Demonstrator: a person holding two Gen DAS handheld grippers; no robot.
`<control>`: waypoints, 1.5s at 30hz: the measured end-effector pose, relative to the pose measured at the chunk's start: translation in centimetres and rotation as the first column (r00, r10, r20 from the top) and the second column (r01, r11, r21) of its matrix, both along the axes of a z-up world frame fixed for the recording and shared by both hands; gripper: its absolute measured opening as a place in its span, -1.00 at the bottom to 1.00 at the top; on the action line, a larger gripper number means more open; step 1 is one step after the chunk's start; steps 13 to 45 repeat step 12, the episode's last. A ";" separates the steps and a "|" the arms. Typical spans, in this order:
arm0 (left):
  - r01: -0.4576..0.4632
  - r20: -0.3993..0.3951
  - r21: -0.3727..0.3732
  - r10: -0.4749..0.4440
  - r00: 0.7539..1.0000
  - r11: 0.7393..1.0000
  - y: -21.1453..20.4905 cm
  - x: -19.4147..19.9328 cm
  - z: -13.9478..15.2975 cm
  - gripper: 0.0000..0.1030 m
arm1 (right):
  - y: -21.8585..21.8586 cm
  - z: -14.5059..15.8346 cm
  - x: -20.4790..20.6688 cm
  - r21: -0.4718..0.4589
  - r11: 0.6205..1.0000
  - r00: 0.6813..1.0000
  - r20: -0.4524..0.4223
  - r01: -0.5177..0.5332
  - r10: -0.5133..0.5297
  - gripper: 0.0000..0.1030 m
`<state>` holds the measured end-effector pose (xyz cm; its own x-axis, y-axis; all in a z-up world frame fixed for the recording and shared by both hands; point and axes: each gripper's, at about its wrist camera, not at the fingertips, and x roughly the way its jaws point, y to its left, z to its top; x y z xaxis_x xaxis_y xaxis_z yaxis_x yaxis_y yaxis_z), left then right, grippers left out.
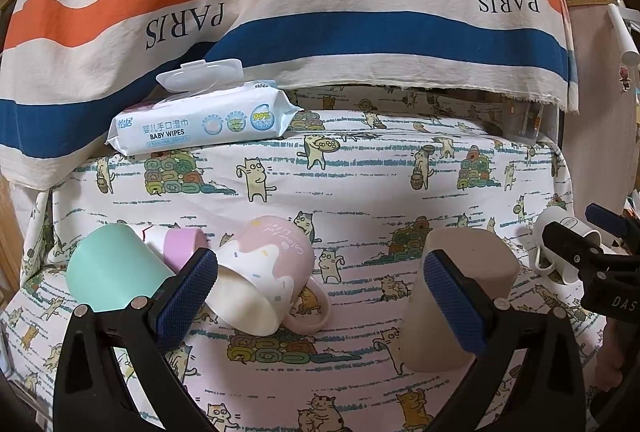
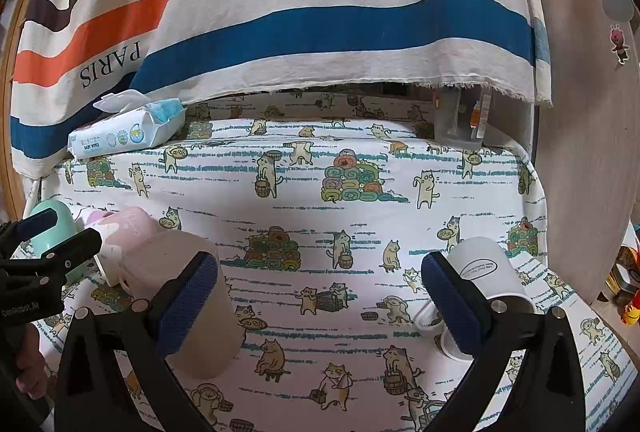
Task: Flip cup upside down
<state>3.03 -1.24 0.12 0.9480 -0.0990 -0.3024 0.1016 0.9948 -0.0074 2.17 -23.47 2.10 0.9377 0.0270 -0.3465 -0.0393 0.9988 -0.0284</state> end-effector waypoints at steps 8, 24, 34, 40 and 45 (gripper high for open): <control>-0.003 -0.003 -0.001 0.003 1.000 1.000 0.2 0.0 0.0 0.99 | -0.1 -0.1 0.0 0.002 1.000 1.000 -0.002 0.003 -0.003 0.99; -0.003 -0.003 -0.001 0.003 1.000 1.000 0.2 0.0 0.0 0.99 | -0.2 -0.1 0.0 0.002 1.000 1.000 -0.004 0.004 -0.004 0.99; -0.003 -0.003 -0.001 0.003 1.000 1.000 0.2 0.0 0.0 0.99 | -0.2 -0.1 0.0 0.002 1.000 1.000 -0.004 0.004 -0.004 0.99; -0.003 -0.003 -0.001 0.003 1.000 1.000 0.2 0.0 0.0 0.99 | -0.2 -0.1 0.0 0.002 1.000 1.000 -0.004 0.004 -0.004 0.99; -0.003 -0.003 -0.001 0.003 1.000 1.000 0.2 0.0 0.0 0.99 | -0.2 -0.1 0.0 0.002 1.000 1.000 -0.004 0.004 -0.004 0.99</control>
